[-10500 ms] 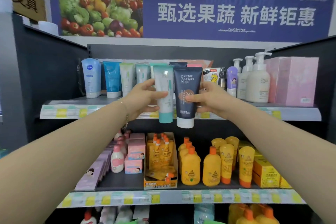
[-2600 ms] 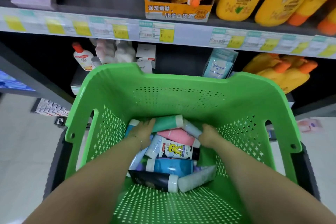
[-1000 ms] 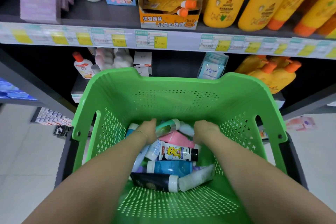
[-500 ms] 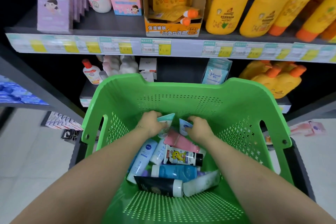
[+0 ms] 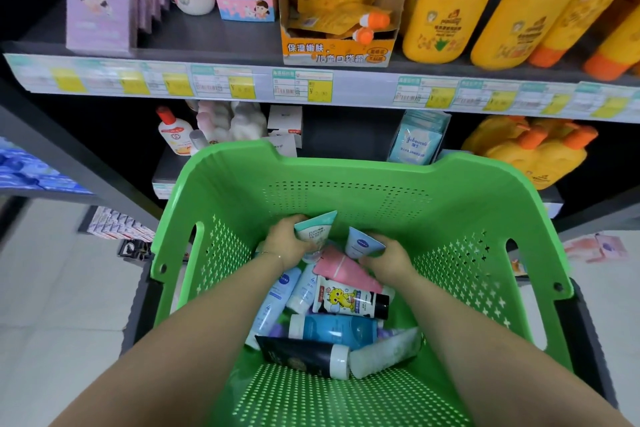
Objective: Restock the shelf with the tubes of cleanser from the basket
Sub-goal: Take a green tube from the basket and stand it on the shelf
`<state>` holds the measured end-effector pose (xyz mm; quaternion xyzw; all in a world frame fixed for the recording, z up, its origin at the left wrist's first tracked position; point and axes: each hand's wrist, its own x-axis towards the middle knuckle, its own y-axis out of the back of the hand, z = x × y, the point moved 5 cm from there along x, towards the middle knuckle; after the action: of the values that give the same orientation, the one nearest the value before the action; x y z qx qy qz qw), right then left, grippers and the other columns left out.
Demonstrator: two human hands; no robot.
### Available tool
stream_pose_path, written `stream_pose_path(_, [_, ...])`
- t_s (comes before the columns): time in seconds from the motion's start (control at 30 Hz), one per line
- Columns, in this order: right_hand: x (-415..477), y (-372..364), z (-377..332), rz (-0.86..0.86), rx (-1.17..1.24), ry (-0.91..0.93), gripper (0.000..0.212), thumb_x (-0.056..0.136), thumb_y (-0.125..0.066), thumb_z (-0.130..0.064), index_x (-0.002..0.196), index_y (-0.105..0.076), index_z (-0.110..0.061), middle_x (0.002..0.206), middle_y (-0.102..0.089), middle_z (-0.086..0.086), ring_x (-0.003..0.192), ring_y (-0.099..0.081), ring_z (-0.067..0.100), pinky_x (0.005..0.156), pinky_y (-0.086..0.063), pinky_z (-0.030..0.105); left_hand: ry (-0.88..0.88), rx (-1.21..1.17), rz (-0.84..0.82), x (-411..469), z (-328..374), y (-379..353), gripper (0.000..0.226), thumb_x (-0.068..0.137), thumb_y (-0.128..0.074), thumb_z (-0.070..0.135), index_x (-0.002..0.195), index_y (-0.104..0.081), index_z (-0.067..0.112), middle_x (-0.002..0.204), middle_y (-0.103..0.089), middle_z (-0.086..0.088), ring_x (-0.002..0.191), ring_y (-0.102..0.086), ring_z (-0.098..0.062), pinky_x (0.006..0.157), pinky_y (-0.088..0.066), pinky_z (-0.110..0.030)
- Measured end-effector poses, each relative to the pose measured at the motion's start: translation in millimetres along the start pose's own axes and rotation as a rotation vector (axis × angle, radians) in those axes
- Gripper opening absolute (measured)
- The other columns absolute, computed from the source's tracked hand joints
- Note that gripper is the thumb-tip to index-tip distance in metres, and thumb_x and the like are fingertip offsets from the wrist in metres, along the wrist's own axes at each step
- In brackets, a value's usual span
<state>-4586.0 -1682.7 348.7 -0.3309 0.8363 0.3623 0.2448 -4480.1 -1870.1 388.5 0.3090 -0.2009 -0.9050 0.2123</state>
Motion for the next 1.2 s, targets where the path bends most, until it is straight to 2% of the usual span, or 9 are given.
stream_pose_path(0.07, [2.0, -0.3, -0.6, 0.035, -0.046, 0.02, 0.06, 0.088, -0.068, -0.011, 0.144, -0.044, -0.015, 0.118, -0.064, 0.002, 0.07, -0.062, 0.011, 0.054, -0.049, 0.021, -0.017, 0.031, 0.006, -1.4, -2.8, -1.6, 0.052, 0.076, -0.076, 0.0, 0.122, -0.059, 0.016, 0.119, -0.066, -0.005, 0.106, -0.063, -0.021, 0.086, -0.057, -0.036])
stream_pose_path(0.17, [0.5, 1.6, -10.0, 0.062, -0.189, 0.097, 0.051, 0.091, -0.065, -0.021, 0.139, -0.048, -0.014, 0.128, -0.062, 0.004, 0.087, -0.06, 0.013, 0.066, -0.047, 0.02, -0.024, 0.067, 0.017, -2.3, -3.3, -1.7, 0.052, 0.076, -0.074, -0.004, 0.121, -0.058, 0.018, 0.119, -0.065, -0.004, 0.108, -0.063, -0.022, 0.082, -0.058, -0.034])
stream_pose_path(0.43, [-2.5, 16.1, -37.2, -0.042, -0.466, 0.156, 0.007, 0.093, -0.06, -0.013, 0.099, -0.057, -0.01, 0.097, -0.065, 0.005, 0.078, -0.064, 0.015, 0.062, -0.056, 0.024, -0.019, 0.243, -0.122, -1.7, 16.3, 6.8, 0.051, 0.074, -0.077, 0.006, 0.12, -0.057, 0.015, 0.117, -0.065, -0.005, 0.107, -0.062, -0.024, 0.091, -0.054, -0.039])
stream_pose_path(0.6, [-19.8, 29.7, -68.4, -0.144, -0.668, 0.224, 0.009, 0.09, -0.06, -0.009, 0.098, -0.059, -0.005, 0.095, -0.065, 0.01, 0.079, -0.062, 0.019, 0.064, -0.052, 0.026, -0.055, 0.336, -0.187, -8.5, 35.3, 20.0, 0.054, 0.074, -0.077, 0.004, 0.122, -0.056, 0.016, 0.121, -0.063, -0.006, 0.109, -0.061, -0.024, 0.093, -0.053, -0.037])
stream_pose_path(0.7, [-33.3, 41.1, -84.8, -0.122, -0.612, 0.293, 0.021, 0.089, -0.062, -0.006, 0.109, -0.06, -0.001, 0.109, -0.067, 0.015, 0.098, -0.066, 0.027, 0.083, -0.057, 0.037, -0.08, 0.288, -0.209, -16.7, 50.3, 27.0, 0.065, 0.074, -0.076, 0.001, 0.132, -0.049, 0.016, 0.121, -0.063, -0.006, 0.11, -0.061, -0.024, 0.092, -0.052, -0.036])
stream_pose_path(0.9, [-70.5, 62.7, -108.6, -0.116, -0.338, 0.395, 0.043, 0.088, -0.068, -0.007, 0.128, -0.053, -0.012, 0.124, -0.062, 0.002, 0.11, -0.055, 0.016, 0.098, -0.045, 0.033, -0.118, 0.081, -0.202, -40.5, 77.8, 41.3, 0.051, 0.077, -0.073, 0.001, 0.122, -0.053, 0.013, 0.117, -0.065, -0.008, 0.109, -0.061, -0.025, 0.098, -0.05, -0.044])
stream_pose_path(0.97, [-85.6, 72.0, -115.0, -0.099, -0.247, 0.436, 0.047, 0.089, -0.066, -0.003, 0.132, -0.048, -0.011, 0.126, -0.061, 0.003, 0.112, -0.055, 0.014, 0.093, -0.044, 0.026, -0.154, 0.018, -0.195, -48.8, 86.1, 46.3, 0.047, 0.079, -0.073, 0.001, 0.12, -0.054, 0.013, 0.114, -0.066, -0.006, 0.106, -0.063, -0.022, 0.094, -0.052, -0.038])
stream_pose_path(1.07, [-109.8, 88.5, -124.8, -0.068, -0.104, 0.506, 0.05, 0.09, -0.061, 0.005, 0.135, -0.043, -0.007, 0.124, -0.06, 0.005, 0.108, -0.056, 0.011, 0.076, -0.046, 0.008, -0.217, -0.079, -0.171, -66.6, 104.9, 57.5, 0.043, 0.083, -0.071, 0.001, 0.12, -0.054, 0.014, 0.099, -0.064, 0.005, 0.086, -0.062, -0.005, 0.065, -0.049, -0.012])
stream_pose_path(1.2, [-139.0, 111.9, -138.3, -0.004, -0.015, 0.566, 0.046, 0.093, -0.06, -0.002, 0.135, -0.042, -0.012, 0.117, -0.065, 0.002, 0.096, -0.063, 0.013, 0.064, -0.053, 0.012, -0.32, -0.144, -0.083, -88.2, 128.8, 74.0, 0.037, 0.085, -0.071, 0.01, 0.117, -0.057, 0.02, 0.105, -0.064, 0.002, 0.088, -0.06, -0.005, 0.065, -0.046, -0.015])
